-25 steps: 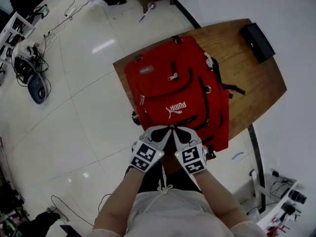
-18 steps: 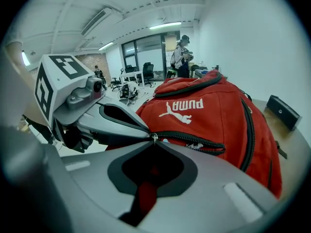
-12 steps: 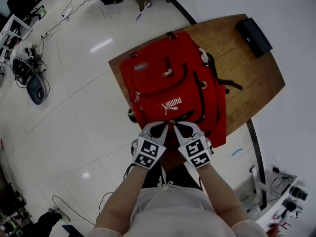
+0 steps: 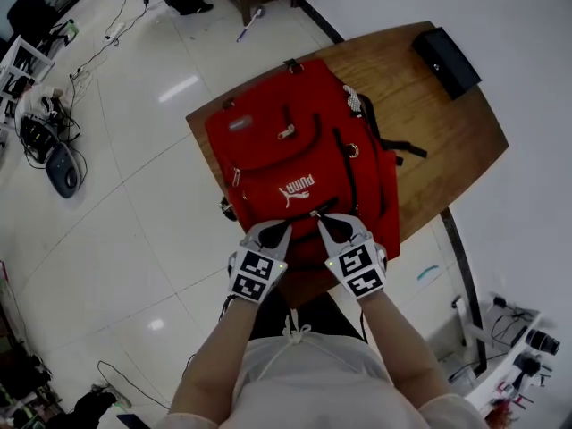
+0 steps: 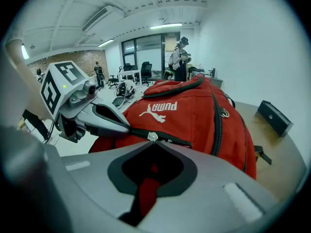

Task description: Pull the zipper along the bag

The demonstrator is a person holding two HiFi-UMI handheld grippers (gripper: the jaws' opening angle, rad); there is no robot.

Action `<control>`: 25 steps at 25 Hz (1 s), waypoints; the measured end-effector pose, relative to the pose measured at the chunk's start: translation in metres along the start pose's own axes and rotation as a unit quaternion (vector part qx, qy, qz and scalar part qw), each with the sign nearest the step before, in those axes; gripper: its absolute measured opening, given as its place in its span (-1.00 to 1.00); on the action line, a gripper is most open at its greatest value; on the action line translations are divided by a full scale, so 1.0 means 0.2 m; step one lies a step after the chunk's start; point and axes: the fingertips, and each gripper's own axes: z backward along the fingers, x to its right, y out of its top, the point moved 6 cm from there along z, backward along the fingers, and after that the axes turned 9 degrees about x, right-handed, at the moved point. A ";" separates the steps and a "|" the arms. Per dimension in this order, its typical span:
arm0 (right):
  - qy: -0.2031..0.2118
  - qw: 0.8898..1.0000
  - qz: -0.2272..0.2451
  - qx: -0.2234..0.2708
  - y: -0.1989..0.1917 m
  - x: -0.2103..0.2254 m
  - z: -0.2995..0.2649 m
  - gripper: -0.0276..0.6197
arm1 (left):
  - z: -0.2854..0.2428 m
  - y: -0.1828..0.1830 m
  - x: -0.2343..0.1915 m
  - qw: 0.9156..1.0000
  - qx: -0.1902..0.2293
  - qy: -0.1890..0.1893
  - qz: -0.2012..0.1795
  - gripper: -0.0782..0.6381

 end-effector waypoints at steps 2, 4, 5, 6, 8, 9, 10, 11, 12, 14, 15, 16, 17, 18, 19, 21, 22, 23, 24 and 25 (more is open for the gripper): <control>-0.007 1.000 -0.013 0.000 -0.01 0.05 0.01 -0.89 | 0.00 0.00 -0.01 1.000 0.003 -0.002 0.005 -0.76; -0.011 1.000 -0.029 0.000 -0.02 0.10 0.03 -0.89 | -0.01 0.00 -0.01 1.000 0.001 -0.002 0.005 -0.76; -0.013 0.999 -0.036 0.000 -0.03 0.13 0.04 -0.89 | -0.01 0.00 -0.01 1.000 0.001 -0.001 0.004 -0.76; -0.015 0.999 -0.041 -0.001 -0.04 0.15 0.04 -0.89 | -0.01 0.00 0.00 1.000 0.001 0.001 0.001 -0.76; -0.021 0.999 -0.041 -0.004 -0.05 0.19 0.05 -0.89 | -0.01 0.00 0.00 1.000 0.004 0.008 -0.003 -0.76; -0.025 0.999 -0.040 -0.005 -0.06 0.21 0.05 -0.88 | -0.01 -0.01 0.00 1.000 0.005 0.011 -0.004 -0.76; -0.028 0.999 -0.042 -0.006 -0.06 0.24 0.05 -0.88 | -0.01 -0.01 0.01 1.000 0.006 0.013 -0.003 -0.76; -0.030 0.998 -0.047 -0.006 -0.07 0.26 0.05 -0.88 | -0.01 -0.01 0.00 1.000 0.007 0.015 -0.001 -0.76; -0.030 0.998 -0.052 -0.006 -0.08 0.27 0.05 -0.88 | -0.01 -0.01 0.00 1.000 0.008 0.016 -0.001 -0.76; -0.031 0.998 -0.057 -0.006 -0.08 0.29 0.04 -0.88 | -0.01 -0.01 0.00 1.000 0.009 0.017 -0.001 -0.76; -0.034 0.998 -0.061 -0.007 -0.08 0.29 0.04 -0.88 | -0.01 -0.01 0.00 1.000 0.009 0.019 0.000 -0.76; -0.036 0.997 -0.067 -0.008 -0.09 0.29 0.04 -0.88 | -0.01 -0.01 0.00 1.000 0.009 0.021 0.001 -0.76; -0.037 0.997 -0.073 -0.009 -0.09 0.29 0.04 -0.88 | -0.01 -0.01 0.00 1.000 0.006 0.023 0.004 -0.76; -0.036 0.996 -0.078 -0.009 -0.09 0.29 0.04 -0.88 | -0.02 -0.02 0.00 1.000 0.003 0.024 0.008 -0.76; -0.035 0.996 -0.080 -0.007 -0.10 0.28 0.04 -0.88 | -0.02 -0.03 0.00 1.000 -0.001 0.023 0.014 -0.76; -0.031 0.997 -0.077 0.003 -0.09 0.27 0.06 -0.87 | -0.01 -0.02 -0.01 0.999 0.000 0.017 0.031 -0.76; -0.032 0.997 -0.073 0.010 -0.08 0.26 0.07 -0.87 | -0.01 0.00 -0.01 0.999 0.008 0.015 0.039 -0.76; -0.036 0.997 -0.069 0.018 -0.07 0.26 0.09 -0.87 | 0.00 0.03 -0.02 0.999 0.021 0.015 0.044 -0.76; -0.041 0.997 -0.064 0.029 -0.05 0.26 0.12 -0.86 | 0.01 0.07 -0.02 0.998 0.037 0.014 0.043 -0.76; -0.046 0.996 -0.060 0.043 -0.03 0.26 0.15 -0.86 | 0.02 0.12 -0.02 0.998 0.054 0.013 0.040 -0.76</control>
